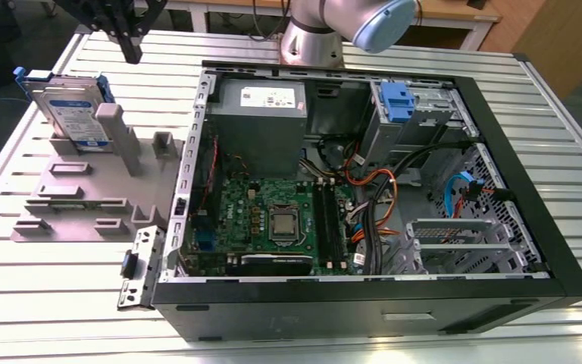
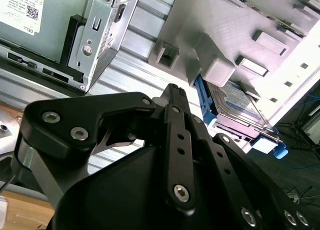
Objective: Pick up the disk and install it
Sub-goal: 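Reach for the disk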
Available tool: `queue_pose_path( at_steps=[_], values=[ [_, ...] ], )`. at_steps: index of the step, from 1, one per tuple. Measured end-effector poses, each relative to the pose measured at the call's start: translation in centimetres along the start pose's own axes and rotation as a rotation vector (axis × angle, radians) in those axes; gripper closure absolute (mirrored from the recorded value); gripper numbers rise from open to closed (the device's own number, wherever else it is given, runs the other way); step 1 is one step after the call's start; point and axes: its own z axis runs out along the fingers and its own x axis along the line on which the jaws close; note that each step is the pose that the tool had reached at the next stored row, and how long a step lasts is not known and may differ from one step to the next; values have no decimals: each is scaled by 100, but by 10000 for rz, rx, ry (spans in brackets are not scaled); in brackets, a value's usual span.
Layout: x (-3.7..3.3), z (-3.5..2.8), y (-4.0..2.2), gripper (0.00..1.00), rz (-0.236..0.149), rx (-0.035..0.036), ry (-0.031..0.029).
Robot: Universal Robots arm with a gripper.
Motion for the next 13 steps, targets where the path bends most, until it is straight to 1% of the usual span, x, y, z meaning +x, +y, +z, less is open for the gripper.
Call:
queue_pose_path(
  at_steps=[7,13],
  values=[
    [122,-1,1,89,0,0,-1],
    [189,-2,-3,89,0,-1,-1]
  ],
)
